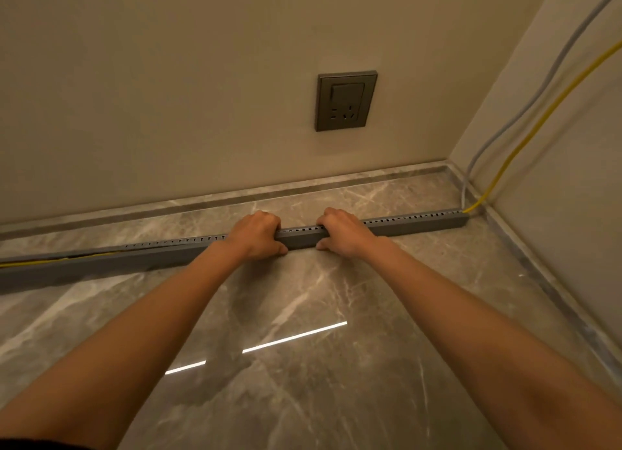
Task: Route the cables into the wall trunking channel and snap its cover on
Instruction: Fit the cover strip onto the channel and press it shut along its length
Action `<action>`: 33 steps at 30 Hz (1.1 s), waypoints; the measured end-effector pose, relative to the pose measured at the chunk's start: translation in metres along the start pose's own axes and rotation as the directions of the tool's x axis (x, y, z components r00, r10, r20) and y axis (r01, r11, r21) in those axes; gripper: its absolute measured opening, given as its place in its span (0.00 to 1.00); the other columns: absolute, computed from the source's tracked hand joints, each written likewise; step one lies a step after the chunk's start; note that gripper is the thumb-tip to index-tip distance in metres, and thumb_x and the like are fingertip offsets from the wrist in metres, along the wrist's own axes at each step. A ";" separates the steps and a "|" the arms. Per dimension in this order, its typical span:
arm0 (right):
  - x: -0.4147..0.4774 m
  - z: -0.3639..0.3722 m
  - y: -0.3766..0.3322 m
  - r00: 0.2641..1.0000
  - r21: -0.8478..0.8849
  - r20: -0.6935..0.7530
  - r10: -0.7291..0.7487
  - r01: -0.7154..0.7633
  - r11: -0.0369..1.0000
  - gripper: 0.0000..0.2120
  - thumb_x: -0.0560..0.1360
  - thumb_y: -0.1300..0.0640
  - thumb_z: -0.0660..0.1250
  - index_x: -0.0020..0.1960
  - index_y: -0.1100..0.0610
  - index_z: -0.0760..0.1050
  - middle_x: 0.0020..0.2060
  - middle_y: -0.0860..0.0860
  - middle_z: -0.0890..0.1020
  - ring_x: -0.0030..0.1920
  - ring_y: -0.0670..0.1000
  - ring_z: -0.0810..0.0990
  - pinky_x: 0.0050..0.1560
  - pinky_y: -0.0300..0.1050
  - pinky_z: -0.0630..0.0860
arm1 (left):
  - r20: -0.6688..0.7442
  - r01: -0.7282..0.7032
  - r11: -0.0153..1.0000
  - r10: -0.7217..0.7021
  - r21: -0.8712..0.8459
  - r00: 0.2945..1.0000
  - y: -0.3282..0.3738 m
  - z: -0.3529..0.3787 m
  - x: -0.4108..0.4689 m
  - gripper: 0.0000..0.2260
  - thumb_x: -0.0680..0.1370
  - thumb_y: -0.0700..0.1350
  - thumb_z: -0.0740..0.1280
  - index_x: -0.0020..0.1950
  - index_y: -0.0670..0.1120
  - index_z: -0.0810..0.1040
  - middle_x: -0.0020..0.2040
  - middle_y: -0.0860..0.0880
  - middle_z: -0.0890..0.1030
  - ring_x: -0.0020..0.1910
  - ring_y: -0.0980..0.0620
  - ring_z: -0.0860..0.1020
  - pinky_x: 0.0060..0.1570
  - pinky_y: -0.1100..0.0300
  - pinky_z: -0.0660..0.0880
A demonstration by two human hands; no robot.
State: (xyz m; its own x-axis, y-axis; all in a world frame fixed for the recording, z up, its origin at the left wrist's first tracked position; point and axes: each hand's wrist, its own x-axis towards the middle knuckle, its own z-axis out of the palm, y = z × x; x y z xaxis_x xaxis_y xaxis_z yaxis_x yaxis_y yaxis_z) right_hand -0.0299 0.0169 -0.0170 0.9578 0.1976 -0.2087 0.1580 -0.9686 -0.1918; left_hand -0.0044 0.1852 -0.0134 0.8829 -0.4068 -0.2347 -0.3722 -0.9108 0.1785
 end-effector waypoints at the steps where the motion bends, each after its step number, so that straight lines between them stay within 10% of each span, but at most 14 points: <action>1: 0.002 0.001 -0.007 1.000 0.037 0.009 -0.014 0.014 0.999 0.19 0.74 0.54 0.68 0.61 0.62 0.72 0.59 0.59 0.74 0.60 0.59 0.72 0.60 0.51 0.70 | 0.009 0.015 1.000 -0.016 0.007 1.000 -0.005 -0.001 -0.002 0.17 0.73 0.51 0.70 0.56 0.42 0.77 0.56 0.41 0.79 0.54 0.42 0.77 0.50 0.52 0.74; 33: 0.016 0.014 -0.064 0.986 0.068 0.011 -0.167 0.166 0.984 0.19 0.76 0.55 0.64 0.63 0.63 0.69 0.62 0.60 0.71 0.63 0.60 0.69 0.62 0.53 0.68 | 0.035 0.103 0.994 -0.105 0.042 0.994 -0.040 -0.004 -0.031 0.16 0.75 0.50 0.68 0.57 0.41 0.74 0.58 0.41 0.78 0.56 0.42 0.76 0.53 0.52 0.73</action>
State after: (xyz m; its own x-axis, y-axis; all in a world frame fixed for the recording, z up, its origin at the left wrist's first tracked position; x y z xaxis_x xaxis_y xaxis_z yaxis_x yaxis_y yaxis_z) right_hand -0.0278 0.0839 -0.0215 0.9151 0.3586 -0.1846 0.2982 -0.9097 -0.2889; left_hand -0.0161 0.2345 -0.0093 0.9065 -0.3112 -0.2854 -0.2906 -0.9501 0.1131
